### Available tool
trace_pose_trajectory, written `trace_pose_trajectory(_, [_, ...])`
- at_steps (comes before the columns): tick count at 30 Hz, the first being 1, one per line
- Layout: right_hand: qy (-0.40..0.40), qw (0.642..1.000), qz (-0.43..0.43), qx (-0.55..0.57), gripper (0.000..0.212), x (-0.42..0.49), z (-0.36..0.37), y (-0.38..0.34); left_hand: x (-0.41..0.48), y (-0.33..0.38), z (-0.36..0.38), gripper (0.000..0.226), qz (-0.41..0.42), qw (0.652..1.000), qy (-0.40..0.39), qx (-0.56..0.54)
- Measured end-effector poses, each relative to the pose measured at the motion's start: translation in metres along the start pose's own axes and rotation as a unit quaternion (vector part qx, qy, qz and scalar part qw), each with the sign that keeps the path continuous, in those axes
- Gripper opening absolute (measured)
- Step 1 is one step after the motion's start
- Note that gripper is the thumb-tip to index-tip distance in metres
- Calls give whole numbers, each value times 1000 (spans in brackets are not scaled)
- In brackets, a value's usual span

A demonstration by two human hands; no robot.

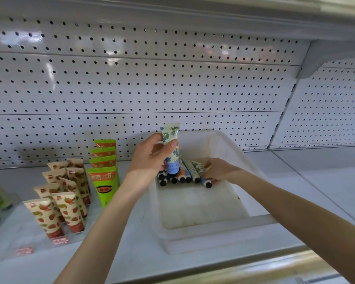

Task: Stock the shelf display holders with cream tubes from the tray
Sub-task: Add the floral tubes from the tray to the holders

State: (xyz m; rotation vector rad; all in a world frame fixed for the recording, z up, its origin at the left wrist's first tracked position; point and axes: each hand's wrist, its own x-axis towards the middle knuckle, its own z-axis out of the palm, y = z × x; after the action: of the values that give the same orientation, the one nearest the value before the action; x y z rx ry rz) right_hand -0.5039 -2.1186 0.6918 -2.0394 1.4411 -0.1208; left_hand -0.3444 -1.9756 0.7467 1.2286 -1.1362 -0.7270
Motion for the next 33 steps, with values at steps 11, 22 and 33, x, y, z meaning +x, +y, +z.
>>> trace_pose_trajectory(11, [-99,978,-13,184,11,-16,-17,-10,-9,4,-4,4,-13,1000,10,-23])
trace_pose_trajectory(22, [-63,925,-145,347,34,-59,-32,-45,-20,13,-14,4,-20,999,17,-29])
trace_pose_trajectory(33, [31,903,-203,377,16,-103,-4,-72,-35,18,-30,4,-24,997,-21,-63])
